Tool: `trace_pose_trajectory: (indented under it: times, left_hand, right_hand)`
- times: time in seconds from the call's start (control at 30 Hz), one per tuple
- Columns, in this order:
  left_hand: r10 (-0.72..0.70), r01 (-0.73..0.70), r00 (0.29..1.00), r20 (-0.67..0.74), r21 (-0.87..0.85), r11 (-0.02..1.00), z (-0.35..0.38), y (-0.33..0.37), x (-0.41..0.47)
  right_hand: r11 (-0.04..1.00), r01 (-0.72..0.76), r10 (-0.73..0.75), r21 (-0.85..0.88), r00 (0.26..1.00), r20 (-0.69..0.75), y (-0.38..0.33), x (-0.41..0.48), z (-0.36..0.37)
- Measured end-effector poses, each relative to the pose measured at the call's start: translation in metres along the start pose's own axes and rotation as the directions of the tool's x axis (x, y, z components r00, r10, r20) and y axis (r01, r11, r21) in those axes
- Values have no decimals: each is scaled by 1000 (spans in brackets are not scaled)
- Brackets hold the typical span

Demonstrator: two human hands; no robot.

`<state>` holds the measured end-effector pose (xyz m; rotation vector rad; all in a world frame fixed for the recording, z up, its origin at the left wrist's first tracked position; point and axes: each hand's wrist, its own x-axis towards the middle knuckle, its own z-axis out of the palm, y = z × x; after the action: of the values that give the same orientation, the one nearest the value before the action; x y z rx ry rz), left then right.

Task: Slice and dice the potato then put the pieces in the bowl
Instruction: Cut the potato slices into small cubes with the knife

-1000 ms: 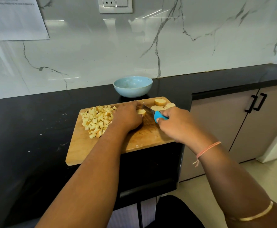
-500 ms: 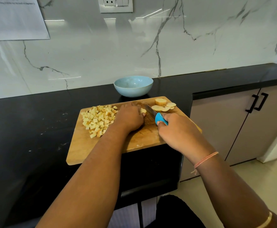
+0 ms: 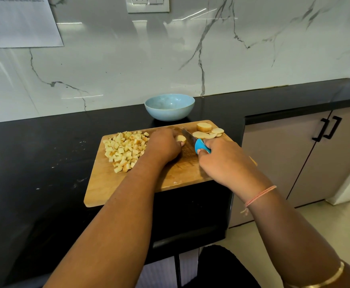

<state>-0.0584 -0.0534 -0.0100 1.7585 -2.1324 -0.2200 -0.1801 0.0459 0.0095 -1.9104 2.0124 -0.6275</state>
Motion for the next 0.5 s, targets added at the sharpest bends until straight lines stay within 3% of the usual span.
trace_pose_trajectory:
  times: [0.13, 0.5]
  left_hand:
    - [-52, 52, 999, 10, -102, 993, -1, -1, 0]
    - [-68, 71, 997, 37, -91, 993, -5, 2, 0]
  right_hand:
    - [1000, -2, 3, -22, 999, 50, -8, 1, -4]
    - [995, 18, -7, -103, 994, 108, -25, 0, -13]
